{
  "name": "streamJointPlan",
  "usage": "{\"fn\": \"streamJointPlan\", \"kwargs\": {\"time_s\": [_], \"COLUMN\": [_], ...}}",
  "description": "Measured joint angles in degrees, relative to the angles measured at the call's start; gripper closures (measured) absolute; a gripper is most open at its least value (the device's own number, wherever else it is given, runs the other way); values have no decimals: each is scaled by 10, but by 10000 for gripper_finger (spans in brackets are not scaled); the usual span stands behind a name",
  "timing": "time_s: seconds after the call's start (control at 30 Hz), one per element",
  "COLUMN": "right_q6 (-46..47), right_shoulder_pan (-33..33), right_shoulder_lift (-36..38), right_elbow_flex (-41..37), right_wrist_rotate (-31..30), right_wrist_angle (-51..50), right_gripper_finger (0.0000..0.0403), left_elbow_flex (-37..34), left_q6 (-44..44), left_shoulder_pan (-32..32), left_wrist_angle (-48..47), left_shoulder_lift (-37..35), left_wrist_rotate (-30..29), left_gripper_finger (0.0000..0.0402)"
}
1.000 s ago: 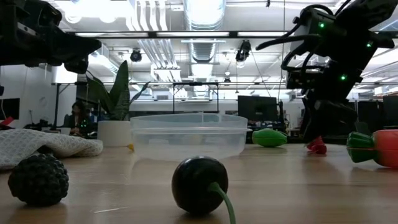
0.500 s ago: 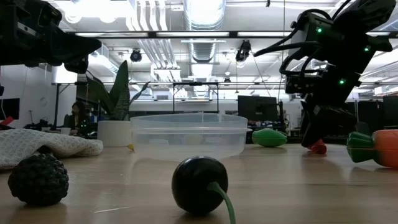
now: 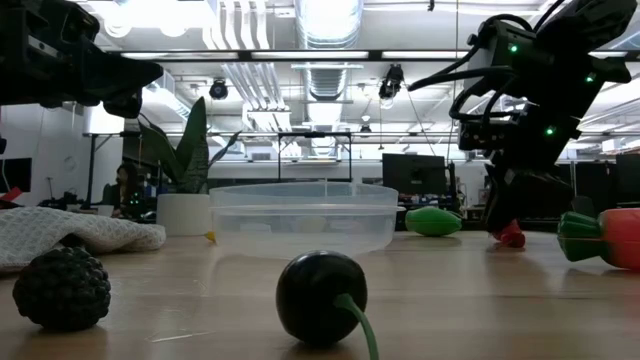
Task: Pick and placing Produce into tupperware
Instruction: Put the red strawberry into the transparent bin
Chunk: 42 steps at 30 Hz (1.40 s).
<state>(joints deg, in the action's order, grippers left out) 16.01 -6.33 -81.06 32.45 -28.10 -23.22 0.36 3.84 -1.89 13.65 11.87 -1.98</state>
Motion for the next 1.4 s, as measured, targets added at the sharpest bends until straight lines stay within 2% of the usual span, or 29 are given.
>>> {"fn": "streamJointPlan", "kwargs": {"time_s": [0.2,0.27,0.5,0.7,1.03,1.27,1.4], "right_q6": [-8,-14,-25,-26,-60,-113,-135], "right_shoulder_pan": [0,0,0,0,-9,-14,-14], "right_shoulder_lift": [0,0,0,0,1,-20,-60], "right_elbow_flex": [0,0,2,41,174,230,247], "right_wrist_rotate": [0,0,0,3,110,168,187], "right_wrist_angle": [-1,-1,-1,-1,5,85,123], "right_gripper_finger": [380,390,394,394,394,394,394], "left_elbow_flex": [0,0,0,0,0,0,0], "left_q6": [0,0,0,0,0,0,1], "left_shoulder_pan": [0,0,0,0,0,0,0], "left_wrist_angle": [0,0,0,0,0,0,0], "left_shoulder_lift": [0,0,0,0,0,1,0], "left_wrist_rotate": [0,0,0,0,0,0,0], "left_gripper_finger": [402,402,402,402,402,402,402]}}
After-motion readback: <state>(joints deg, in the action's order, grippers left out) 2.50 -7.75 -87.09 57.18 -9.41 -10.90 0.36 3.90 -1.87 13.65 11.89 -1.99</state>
